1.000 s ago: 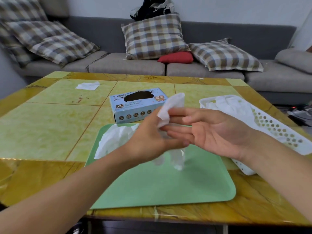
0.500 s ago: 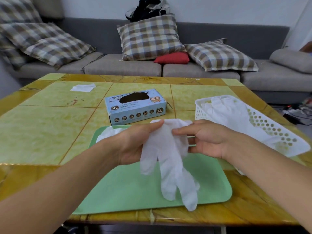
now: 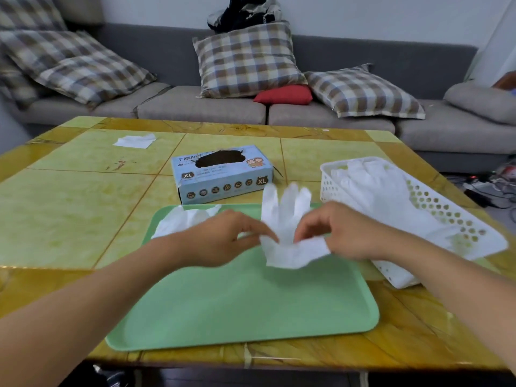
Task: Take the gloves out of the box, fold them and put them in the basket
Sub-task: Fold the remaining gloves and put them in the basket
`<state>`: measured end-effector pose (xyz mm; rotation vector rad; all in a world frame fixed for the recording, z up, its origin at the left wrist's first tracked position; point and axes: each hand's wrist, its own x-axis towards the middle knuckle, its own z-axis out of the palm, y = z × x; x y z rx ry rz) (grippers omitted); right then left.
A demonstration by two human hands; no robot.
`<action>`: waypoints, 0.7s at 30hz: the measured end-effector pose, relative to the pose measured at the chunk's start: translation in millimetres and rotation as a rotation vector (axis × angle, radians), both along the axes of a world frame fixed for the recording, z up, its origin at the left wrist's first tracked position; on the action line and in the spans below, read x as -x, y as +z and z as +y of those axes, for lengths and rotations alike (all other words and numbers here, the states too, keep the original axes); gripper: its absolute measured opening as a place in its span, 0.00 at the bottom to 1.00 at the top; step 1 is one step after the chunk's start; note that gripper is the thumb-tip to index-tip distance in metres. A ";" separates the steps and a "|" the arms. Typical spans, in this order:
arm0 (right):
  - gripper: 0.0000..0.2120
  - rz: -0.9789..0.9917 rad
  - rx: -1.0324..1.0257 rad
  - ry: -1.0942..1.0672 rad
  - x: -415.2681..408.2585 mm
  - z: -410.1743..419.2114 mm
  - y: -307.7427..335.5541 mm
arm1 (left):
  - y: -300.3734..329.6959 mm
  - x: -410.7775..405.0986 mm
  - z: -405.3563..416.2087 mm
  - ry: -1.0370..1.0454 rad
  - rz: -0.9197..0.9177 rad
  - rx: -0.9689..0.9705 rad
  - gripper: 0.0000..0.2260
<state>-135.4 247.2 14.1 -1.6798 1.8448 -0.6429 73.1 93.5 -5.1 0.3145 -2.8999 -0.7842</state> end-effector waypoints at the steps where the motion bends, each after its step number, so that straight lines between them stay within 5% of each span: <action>1: 0.05 0.076 -0.117 0.059 1.1 1.3 -6.1 | -10.0 -1.6 1.6 -0.048 -0.058 0.019 0.11; 5: 0.07 0.160 -0.263 0.187 -0.4 4.5 -2.4 | -21.6 -2.8 12.2 -0.124 -0.112 0.031 0.10; 9: 0.31 0.151 -0.297 0.220 1.5 3.6 1.3 | -20.0 -3.2 16.5 -0.154 -0.095 0.031 0.13; 11: 0.36 0.162 -0.305 0.240 3.6 3.6 0.8 | -19.1 -5.6 17.9 -0.174 -0.086 0.016 0.14; 16: 0.21 0.154 -0.487 0.273 1.5 6.5 15.9 | -12.2 -11.7 25.2 -0.141 -0.166 -0.001 0.22; 21: 0.14 0.126 -0.433 0.216 -0.4 7.2 15.7 | -4.5 -14.3 22.1 -0.122 -0.100 0.055 0.15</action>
